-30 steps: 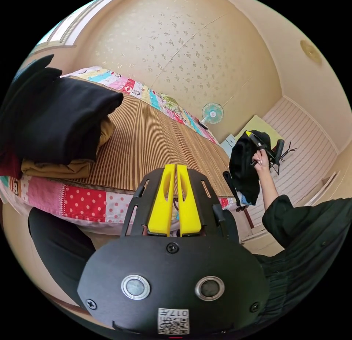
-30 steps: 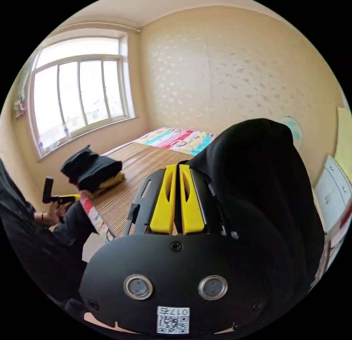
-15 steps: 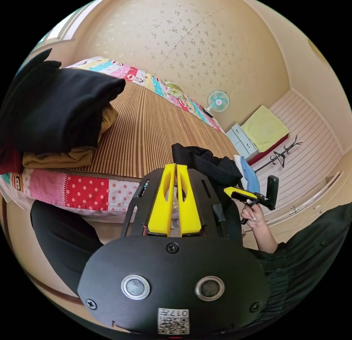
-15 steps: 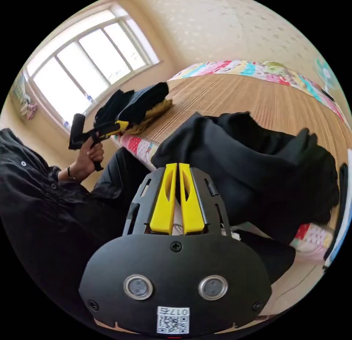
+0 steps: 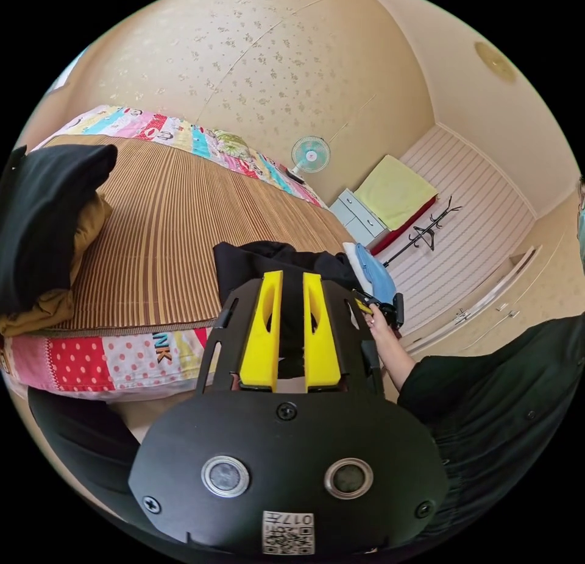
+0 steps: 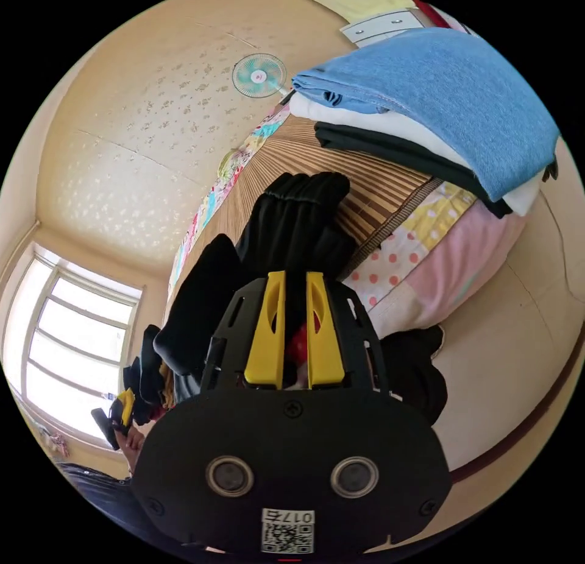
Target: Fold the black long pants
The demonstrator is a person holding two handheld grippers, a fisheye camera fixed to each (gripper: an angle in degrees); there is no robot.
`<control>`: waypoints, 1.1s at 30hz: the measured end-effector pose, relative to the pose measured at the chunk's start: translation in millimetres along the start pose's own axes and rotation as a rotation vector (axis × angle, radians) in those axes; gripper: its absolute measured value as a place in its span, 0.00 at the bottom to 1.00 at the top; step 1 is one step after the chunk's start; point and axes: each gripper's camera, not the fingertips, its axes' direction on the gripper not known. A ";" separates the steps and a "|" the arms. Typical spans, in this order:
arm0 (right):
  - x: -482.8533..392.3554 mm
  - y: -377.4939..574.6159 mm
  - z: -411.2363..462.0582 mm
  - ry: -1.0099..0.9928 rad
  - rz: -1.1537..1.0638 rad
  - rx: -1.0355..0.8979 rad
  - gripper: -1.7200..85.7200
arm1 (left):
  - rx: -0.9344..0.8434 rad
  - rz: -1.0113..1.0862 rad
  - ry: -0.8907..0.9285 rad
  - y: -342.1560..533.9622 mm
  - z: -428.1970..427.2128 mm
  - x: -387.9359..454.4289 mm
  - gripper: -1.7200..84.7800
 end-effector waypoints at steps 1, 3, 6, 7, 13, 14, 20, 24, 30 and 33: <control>-1.5 -0.3 -1.0 0.016 0.019 0.006 0.10 | -0.004 0.003 -0.001 1.1 -0.6 1.2 0.09; -14.4 1.7 -7.6 0.077 0.024 0.035 0.10 | -0.001 -0.002 0.000 6.3 -8.7 1.2 0.10; -19.1 18.2 -32.1 0.113 0.029 0.181 0.11 | 0.028 -0.032 0.000 15.2 -28.5 -10.1 0.10; -16.0 22.1 -36.8 0.114 0.042 0.210 0.11 | 0.033 -0.039 -0.002 17.3 -32.9 -13.3 0.10; 40.8 22.3 -12.9 -0.023 0.118 0.121 0.12 | 0.044 -0.118 -0.025 36.8 -58.1 -47.8 0.11; 43.7 22.5 -15.6 -0.030 0.115 0.138 0.11 | 0.041 -0.133 -0.008 37.1 -58.0 -52.6 0.11; 10.8 2.3 -47.4 -0.527 -0.135 0.110 0.07 | 0.027 -0.072 0.099 7.1 -54.3 -33.7 0.11; -73.4 7.7 -60.3 -0.805 -0.485 -0.058 0.06 | -0.017 0.105 0.212 -66.6 -41.1 20.6 0.11; -135.4 50.8 -31.4 -1.140 -0.569 -0.342 0.07 | -0.024 0.154 0.329 -154.9 -18.6 49.5 0.19; -129.2 73.3 26.8 -1.153 -0.441 -0.549 0.08 | -0.118 0.041 0.206 -151.7 30.2 4.8 0.22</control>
